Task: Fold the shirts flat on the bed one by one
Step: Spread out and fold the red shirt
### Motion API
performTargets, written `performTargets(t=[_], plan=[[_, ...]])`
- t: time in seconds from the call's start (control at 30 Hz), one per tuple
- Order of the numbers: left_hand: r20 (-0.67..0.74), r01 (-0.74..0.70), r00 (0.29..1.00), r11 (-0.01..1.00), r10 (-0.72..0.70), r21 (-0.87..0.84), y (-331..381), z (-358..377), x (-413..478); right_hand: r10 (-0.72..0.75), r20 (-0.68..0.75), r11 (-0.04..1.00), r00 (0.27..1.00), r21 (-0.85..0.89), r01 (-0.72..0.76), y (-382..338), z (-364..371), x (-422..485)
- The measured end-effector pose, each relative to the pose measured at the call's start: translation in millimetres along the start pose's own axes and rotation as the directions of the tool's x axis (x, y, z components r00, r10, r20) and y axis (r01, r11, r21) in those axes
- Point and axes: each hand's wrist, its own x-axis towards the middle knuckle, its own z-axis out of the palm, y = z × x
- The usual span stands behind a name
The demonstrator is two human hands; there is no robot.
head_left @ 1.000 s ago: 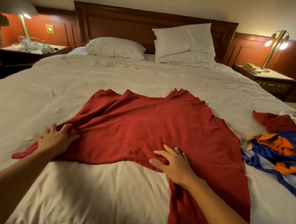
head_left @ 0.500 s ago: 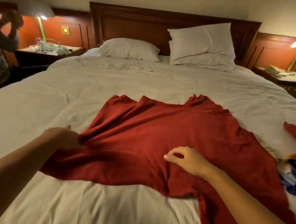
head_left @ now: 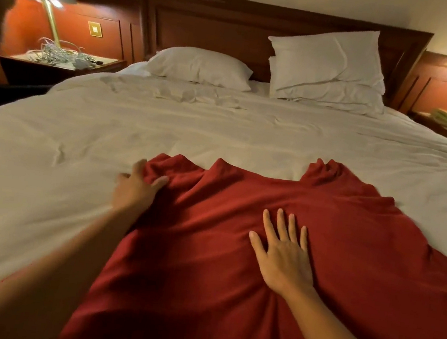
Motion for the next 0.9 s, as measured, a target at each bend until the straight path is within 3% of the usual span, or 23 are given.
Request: performTargets(t=[0.1, 0.2, 0.23, 0.3, 0.37, 0.4, 0.47, 0.6, 0.7, 0.83, 0.9], plan=[[0.215, 0.112, 0.974, 0.979, -0.073, -0.173, 25, -1, 50, -0.004, -0.037, 1.000, 0.999, 0.023, 0.005, -2, 11, 35], [0.375, -0.081, 0.924, 0.997, 0.069, 0.017, 31, -9, 83, 0.003, -0.070, 1.000, 0.998, 0.029, -0.001, -2, 20, 59], [0.331, -0.197, 0.932, 0.973, 0.149, 0.116, 28, -15, 93, 0.006, -0.081, 1.000, 0.997, 0.031, -0.004, -2, 22, 64], [0.080, -0.353, 0.935, 0.877, 0.346, 0.326, 20, -32, 112, 0.015, -0.099, 0.999, 0.995, 0.035, -0.012, -3, 25, 70], [-0.163, -0.352, 0.863, 0.800, 0.478, 0.485, 8, -47, 127, 0.019, -0.109, 1.000, 0.994, 0.024, -0.016, -4, 26, 72], [-0.224, -0.334, 0.836, 0.788, 0.501, 0.517, 3, -48, 132, 0.020, -0.111, 1.000, 0.994, 0.019, -0.018, -5, 27, 71], [-0.253, -0.289, 0.855, 0.820, 0.453, 0.495, -6, -39, 138, 0.025, -0.111, 1.000, 0.994, 0.016, -0.023, -5, 26, 70], [0.024, -0.296, 0.943, 0.802, 0.333, 0.519, -15, -17, 149, 0.036, -0.111, 0.999, 0.993, 0.017, -0.034, -5, 26, 69], [0.277, -0.365, 0.928, 0.761, 0.249, 0.537, -15, -11, 161, 0.039, -0.117, 0.999, 0.992, 0.022, -0.037, -5, 25, 70], [0.382, -0.535, 0.842, 0.689, 0.382, 0.490, -4, -23, 171, 0.036, -0.113, 0.999, 0.993, 0.022, -0.033, -5, 25, 70], [0.330, -0.541, 0.841, 0.687, 0.430, 0.486, 4, -35, 174, 0.036, -0.111, 0.999, 0.993, 0.031, -0.033, -5, 26, 70]])
